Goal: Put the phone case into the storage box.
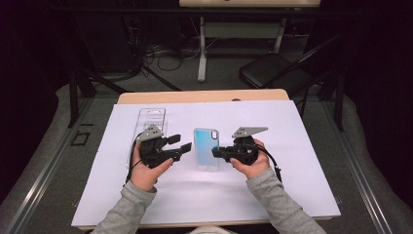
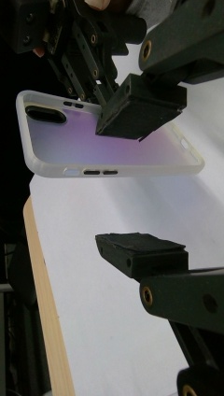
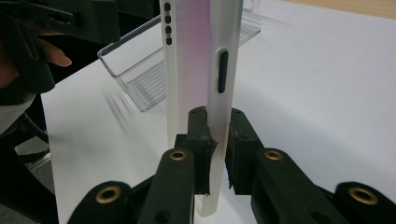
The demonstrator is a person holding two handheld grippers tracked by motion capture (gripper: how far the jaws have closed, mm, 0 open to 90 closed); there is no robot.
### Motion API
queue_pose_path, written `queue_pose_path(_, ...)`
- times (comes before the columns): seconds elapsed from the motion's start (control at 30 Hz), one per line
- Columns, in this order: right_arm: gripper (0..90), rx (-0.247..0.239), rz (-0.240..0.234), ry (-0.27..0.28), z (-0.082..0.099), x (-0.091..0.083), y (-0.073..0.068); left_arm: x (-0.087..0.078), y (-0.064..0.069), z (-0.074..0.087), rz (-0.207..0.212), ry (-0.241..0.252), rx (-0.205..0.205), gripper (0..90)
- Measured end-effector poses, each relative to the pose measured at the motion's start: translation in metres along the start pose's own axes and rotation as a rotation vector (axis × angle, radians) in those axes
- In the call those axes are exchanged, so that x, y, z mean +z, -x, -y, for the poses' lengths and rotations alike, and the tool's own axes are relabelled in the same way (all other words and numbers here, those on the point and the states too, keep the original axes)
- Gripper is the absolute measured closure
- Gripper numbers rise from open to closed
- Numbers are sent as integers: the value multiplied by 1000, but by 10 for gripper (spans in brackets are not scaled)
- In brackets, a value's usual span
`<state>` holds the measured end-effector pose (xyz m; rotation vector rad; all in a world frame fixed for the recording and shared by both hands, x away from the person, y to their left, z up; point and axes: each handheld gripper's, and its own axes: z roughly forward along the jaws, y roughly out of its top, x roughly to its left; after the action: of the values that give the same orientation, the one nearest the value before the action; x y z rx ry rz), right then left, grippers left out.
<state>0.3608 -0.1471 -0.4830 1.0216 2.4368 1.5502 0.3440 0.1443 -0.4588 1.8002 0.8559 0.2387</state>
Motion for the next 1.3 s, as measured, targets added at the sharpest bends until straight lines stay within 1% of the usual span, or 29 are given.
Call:
queue_pose_path(0.37,819,-9,-2,8,1,3,-6,0,4,0,10,11,1,429)
queue_pose_path(0.57,819,-11,-5,13,2,5,-10,1,5,0,25,18,-8,448)
queue_pose_path(0.67,818,-14,-9,13,2,6,-11,0,5,0,27,20,-4,460)
queue_pose_path(0.83,819,-9,-12,14,3,7,-14,0,6,0,22,20,-4,492)
queue_pose_path(1.03,819,-19,-25,4,4,10,-16,-1,6,0,29,26,-8,528)
queue_pose_path(1.17,819,-17,-24,-2,5,11,-17,-2,6,0,31,24,-11,559)
queue_pose_path(1.3,819,-23,-23,4,5,12,-18,-2,7,0,32,22,-12,574)
